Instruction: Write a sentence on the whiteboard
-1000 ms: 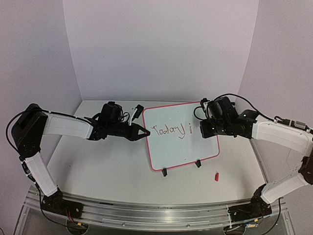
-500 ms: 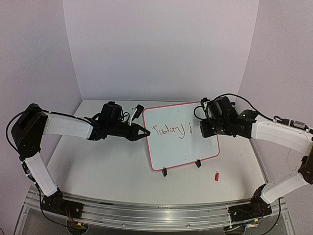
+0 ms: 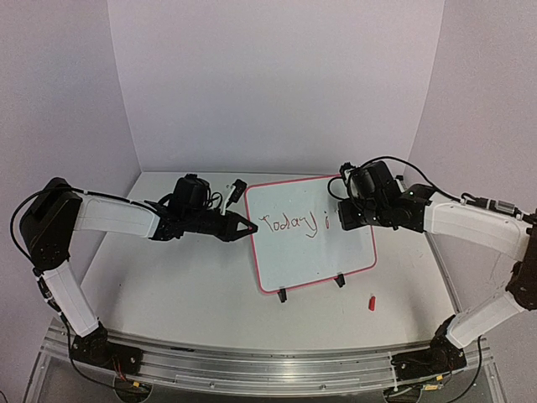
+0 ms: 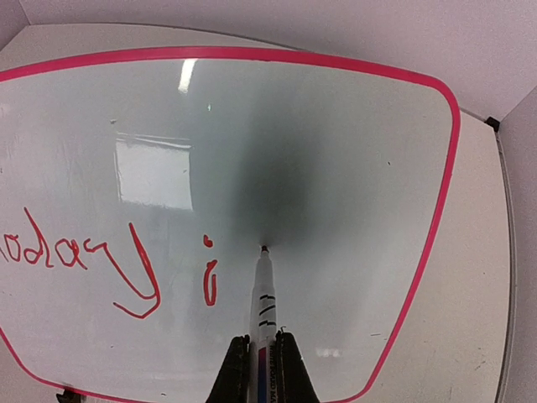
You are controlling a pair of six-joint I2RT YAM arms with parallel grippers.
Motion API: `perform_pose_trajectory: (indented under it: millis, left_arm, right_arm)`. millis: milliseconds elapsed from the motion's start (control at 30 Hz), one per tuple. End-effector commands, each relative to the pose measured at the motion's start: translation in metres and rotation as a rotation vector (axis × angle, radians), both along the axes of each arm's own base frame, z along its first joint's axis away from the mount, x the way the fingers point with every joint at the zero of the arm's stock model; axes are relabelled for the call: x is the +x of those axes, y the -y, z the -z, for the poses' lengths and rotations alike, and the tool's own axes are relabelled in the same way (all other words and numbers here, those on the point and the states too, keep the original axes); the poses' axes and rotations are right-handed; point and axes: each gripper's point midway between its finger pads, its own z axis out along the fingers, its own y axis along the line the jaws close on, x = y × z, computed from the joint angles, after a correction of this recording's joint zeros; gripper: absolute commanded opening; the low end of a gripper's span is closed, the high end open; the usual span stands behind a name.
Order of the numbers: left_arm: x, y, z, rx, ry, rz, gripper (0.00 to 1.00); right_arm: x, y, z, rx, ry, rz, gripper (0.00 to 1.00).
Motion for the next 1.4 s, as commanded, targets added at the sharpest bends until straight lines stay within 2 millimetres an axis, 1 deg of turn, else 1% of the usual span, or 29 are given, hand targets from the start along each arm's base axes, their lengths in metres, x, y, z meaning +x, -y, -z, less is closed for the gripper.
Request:
perform_pose_trajectory:
  millis: [0, 133, 267, 400, 633, 867, 1100, 1200, 1367]
  left_arm:
    - [0.025, -0.057, 0.080, 0.365, 0.040, -0.166, 0.00]
    - [0.025, -0.057, 0.079, 0.365, 0.042, -0.166, 0.00]
    - [0.024, -0.058, 0.080, 0.366, 0.042, -0.166, 0.00]
    - [0.024, -0.058, 0.080, 0.368, 0.041, -0.167, 0.00]
    - [0.025, -0.059, 0.080, 0.372, 0.044, -0.170, 0.00]
    - [0.025, -0.060, 0.081, 0.376, 0.042, -0.172, 0.00]
    - [0.024, -0.060, 0.081, 0.375, 0.041, -0.172, 0.00]
    - [0.024, -0.060, 0.081, 0.374, 0.041, -0.171, 0.00]
    - [0.024, -0.059, 0.081, 0.374, 0.041, -0.171, 0.00]
  right_arm:
    - [0.011, -0.010, -0.014, 0.039, 0.033, -0.006, 0.00]
    - [0.007, -0.016, -0.012, 0.066, 0.012, -0.032, 0.00]
    - [0.001, -0.018, -0.003, 0.080, -0.022, -0.047, 0.00]
    - [-0.006, -0.013, 0.005, 0.073, -0.051, -0.041, 0.00]
    - [-0.012, 0.001, 0.010, 0.028, -0.056, -0.014, 0.00]
    - [-0.015, 0.004, 0.014, 0.012, -0.074, -0.012, 0.00]
    - [-0.012, 0.015, 0.010, -0.029, -0.040, 0.029, 0.00]
    - [-0.013, 0.017, 0.009, -0.032, -0.037, 0.031, 0.00]
    - [-0.018, 0.014, 0.016, -0.018, -0.065, 0.017, 0.00]
